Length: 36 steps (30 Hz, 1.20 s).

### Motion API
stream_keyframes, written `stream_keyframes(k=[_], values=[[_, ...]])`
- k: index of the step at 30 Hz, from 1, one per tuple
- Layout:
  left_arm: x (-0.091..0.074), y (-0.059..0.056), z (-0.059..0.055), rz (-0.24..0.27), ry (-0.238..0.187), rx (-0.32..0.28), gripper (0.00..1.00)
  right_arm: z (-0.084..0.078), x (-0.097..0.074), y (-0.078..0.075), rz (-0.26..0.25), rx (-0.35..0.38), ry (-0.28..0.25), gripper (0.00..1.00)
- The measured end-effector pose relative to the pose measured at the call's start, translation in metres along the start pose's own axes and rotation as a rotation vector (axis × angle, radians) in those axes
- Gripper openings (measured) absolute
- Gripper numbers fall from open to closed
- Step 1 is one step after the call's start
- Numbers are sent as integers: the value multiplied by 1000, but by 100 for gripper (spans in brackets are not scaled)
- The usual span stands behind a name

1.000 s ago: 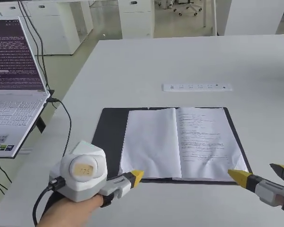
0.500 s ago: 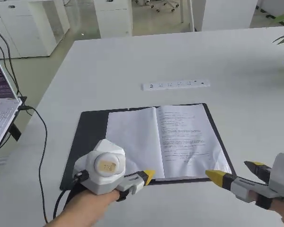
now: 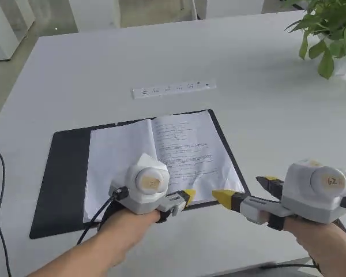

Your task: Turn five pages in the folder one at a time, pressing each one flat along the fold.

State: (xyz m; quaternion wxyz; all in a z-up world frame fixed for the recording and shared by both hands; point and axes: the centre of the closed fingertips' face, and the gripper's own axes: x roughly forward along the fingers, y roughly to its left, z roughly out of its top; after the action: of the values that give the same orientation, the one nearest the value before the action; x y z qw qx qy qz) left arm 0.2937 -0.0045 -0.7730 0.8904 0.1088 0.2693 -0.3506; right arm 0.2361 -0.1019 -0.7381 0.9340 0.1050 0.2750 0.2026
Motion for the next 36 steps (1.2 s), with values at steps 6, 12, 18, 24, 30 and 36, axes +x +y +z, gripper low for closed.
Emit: stream_keyframes(k=[6,12,18,24,30,36], values=[[25,-8,3,0,-6,-15,60,-2,2,-7,-5,20,2,72],[41,-12,-4,13,15,-17,57,-2,3,-13,-1,33,-6,69],[47,-10,-12,59,27,-7,52,0,5,-19,-6,46,-18,67],[47,-9,-13,63,8,1,51,-1,7,-21,-4,60,-25,64],[47,-10,-12,61,0,-5,47,-3,8,-19,5,72,-26,63],[46,-20,-11,31,-12,8,36,-3,9,-19,6,78,-25,63]])
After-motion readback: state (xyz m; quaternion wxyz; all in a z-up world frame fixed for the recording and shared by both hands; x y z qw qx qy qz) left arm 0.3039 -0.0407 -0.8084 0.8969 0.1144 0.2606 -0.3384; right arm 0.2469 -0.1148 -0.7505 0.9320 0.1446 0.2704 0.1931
